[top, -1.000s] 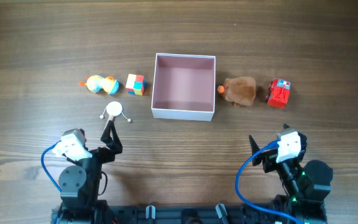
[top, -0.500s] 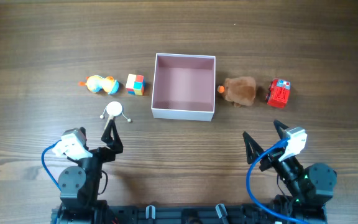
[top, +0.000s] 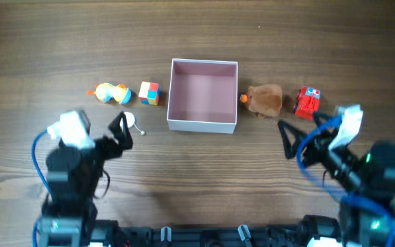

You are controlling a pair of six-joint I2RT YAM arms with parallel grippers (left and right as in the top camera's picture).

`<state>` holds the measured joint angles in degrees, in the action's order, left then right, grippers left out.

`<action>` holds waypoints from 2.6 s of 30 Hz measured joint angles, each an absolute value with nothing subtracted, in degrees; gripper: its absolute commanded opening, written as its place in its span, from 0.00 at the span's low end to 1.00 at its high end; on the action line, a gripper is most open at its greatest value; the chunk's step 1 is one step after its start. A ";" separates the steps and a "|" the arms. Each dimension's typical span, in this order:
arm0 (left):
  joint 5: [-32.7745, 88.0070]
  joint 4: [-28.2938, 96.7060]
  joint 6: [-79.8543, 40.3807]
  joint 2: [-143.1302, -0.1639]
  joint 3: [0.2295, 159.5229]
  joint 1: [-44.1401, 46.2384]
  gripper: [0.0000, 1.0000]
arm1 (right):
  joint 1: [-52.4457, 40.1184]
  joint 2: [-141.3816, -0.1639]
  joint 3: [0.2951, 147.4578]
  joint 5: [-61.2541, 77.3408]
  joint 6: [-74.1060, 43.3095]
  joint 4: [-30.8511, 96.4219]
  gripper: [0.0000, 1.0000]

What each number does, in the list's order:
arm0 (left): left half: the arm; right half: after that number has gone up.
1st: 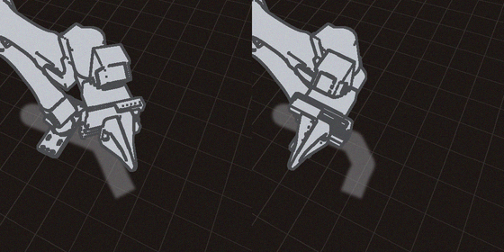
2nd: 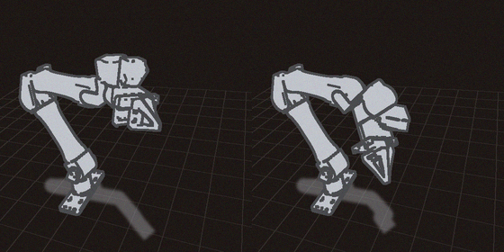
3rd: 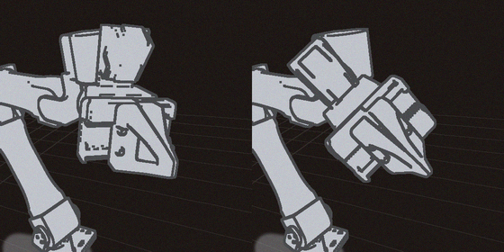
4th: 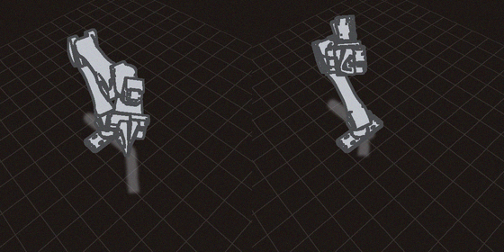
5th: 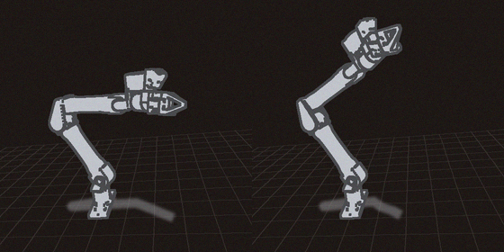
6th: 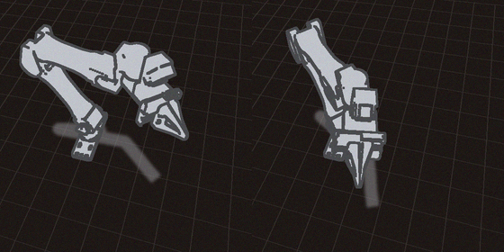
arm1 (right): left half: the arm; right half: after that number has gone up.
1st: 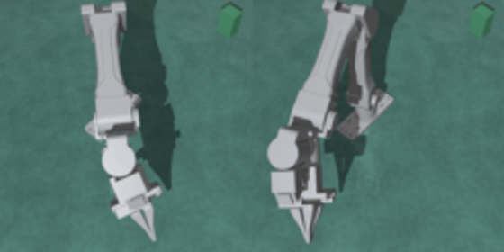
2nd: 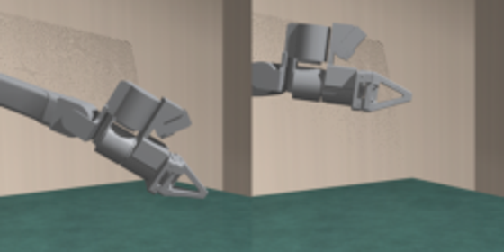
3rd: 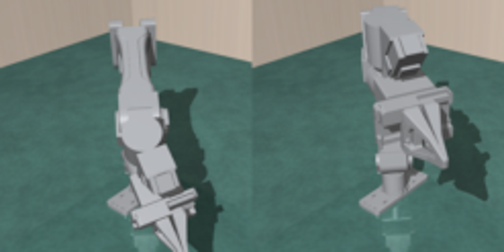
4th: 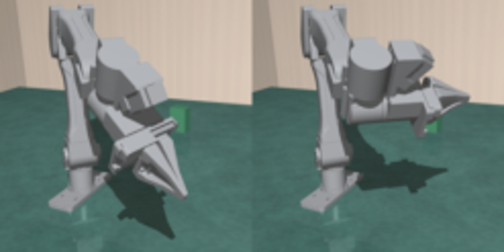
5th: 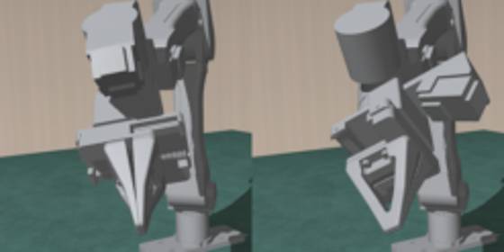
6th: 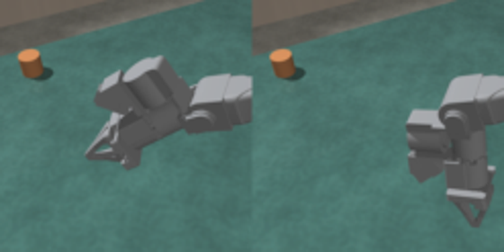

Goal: Pack container
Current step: 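Reach the right gripper to the brown plush toy and grasp it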

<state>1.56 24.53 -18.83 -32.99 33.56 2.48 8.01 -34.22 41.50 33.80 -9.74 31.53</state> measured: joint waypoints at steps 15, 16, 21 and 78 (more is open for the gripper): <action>-1.43 33.50 -10.50 -70.50 61.36 -3.01 1.00 | 7.94 -74.04 82.32 23.81 -5.45 64.71 1.00; -1.17 33.52 -10.52 -72.07 61.69 -4.19 1.00 | 7.79 -75.83 83.94 22.94 -5.30 66.06 1.00; -0.54 34.76 -10.52 -76.38 61.78 -8.64 1.00 | 5.65 -81.38 86.02 22.92 -7.35 65.39 1.00; -0.10 37.15 -10.52 -77.43 61.80 -9.87 1.00 | -7.27 -115.07 81.71 3.62 -21.21 49.76 0.30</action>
<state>-0.10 37.15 -10.52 -77.43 61.80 -9.87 -7.27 -115.07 81.71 3.62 -21.21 49.76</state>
